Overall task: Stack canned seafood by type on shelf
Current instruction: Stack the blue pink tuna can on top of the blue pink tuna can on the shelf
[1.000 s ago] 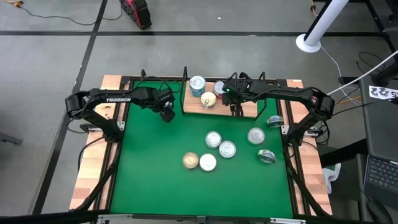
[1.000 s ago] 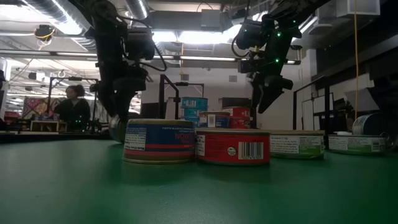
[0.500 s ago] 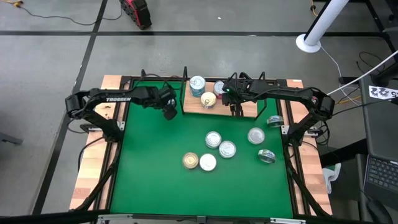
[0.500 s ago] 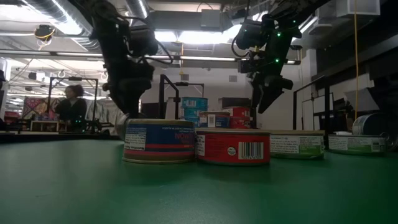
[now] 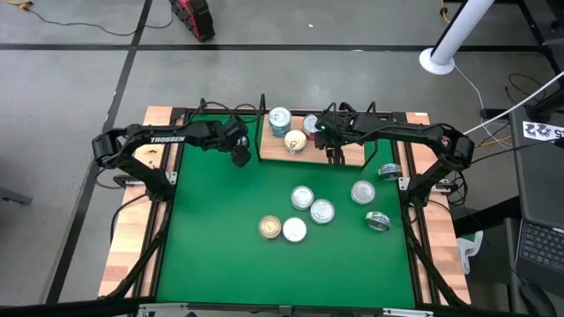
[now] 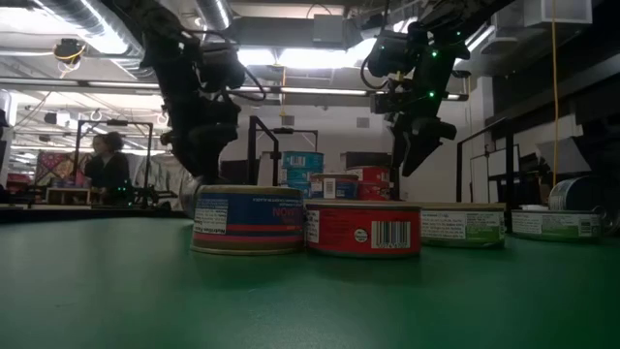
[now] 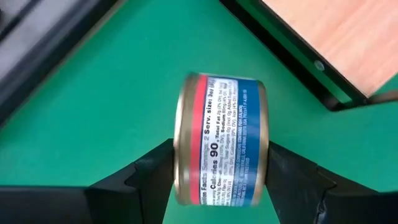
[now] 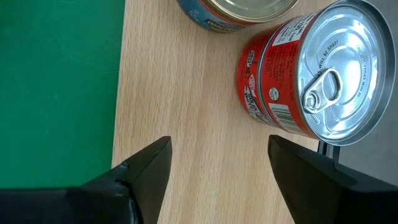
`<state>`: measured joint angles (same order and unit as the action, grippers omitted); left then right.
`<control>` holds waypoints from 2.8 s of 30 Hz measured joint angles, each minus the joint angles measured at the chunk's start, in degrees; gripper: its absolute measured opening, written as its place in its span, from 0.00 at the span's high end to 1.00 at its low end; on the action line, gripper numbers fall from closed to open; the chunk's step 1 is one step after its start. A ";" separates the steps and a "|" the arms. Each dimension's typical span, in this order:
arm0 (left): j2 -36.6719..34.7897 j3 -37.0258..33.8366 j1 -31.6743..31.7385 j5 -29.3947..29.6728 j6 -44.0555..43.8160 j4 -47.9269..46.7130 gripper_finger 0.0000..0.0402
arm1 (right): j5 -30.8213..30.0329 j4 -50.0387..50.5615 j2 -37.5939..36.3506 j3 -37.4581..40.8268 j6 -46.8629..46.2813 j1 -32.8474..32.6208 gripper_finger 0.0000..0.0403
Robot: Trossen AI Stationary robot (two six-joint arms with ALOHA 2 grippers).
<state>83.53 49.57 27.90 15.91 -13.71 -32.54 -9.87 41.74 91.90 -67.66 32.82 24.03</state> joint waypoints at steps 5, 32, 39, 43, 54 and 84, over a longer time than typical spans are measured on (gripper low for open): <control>0.00 -4.83 -0.04 -1.52 -0.10 6.37 0.44 | 0.02 0.30 0.00 0.00 0.00 0.00 0.34; -8.79 8.13 -4.31 5.32 4.71 -13.97 0.54 | 0.43 5.08 -3.33 0.00 -0.40 0.00 0.34; -12.71 15.14 -12.21 6.27 5.30 -15.06 0.54 | 0.50 8.74 -8.55 0.00 -1.97 -0.02 0.34; -12.83 17.43 -18.26 8.66 5.80 -10.62 0.54 | 0.56 10.80 -12.14 0.00 -4.89 0.00 0.34; -1.27 17.48 -32.83 18.36 24.99 17.35 0.54 | 16.78 12.85 -20.03 0.00 -10.43 0.00 0.34; 24.04 17.50 -23.00 34.79 47.97 36.67 0.51 | 34.51 -2.83 -9.47 0.00 -10.01 -0.06 0.34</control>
<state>107.57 67.07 4.90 50.71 34.27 4.13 24.64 38.91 82.43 -67.66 22.81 23.97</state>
